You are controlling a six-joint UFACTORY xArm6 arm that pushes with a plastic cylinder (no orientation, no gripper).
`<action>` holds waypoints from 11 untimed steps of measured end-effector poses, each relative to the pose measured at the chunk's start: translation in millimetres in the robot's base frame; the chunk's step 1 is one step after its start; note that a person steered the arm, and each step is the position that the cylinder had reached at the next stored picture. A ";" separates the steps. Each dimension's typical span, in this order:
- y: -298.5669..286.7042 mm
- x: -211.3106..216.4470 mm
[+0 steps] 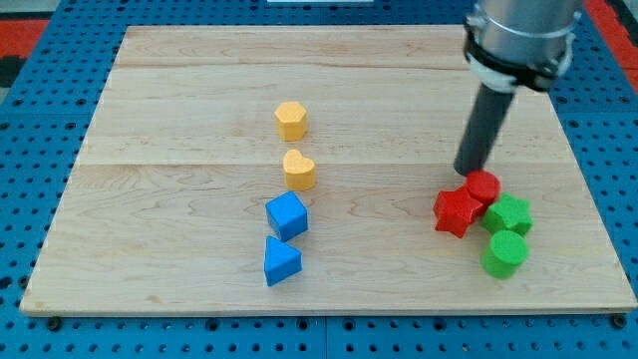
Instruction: Push the blue blocks close into the group of red and green blocks
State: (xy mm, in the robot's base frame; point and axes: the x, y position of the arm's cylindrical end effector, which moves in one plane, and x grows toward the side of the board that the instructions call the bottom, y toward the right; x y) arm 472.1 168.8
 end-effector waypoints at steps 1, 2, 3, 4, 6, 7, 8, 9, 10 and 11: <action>-23.2 -34.5; -53.9 -111.5; -134.0 -140.2; -184.1 -99.0; -169.4 -24.7; -183.3 11.8; -226.2 3.8; -261.7 50.7; -185.8 75.1; -111.8 64.4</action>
State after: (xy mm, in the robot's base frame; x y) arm 536.5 57.0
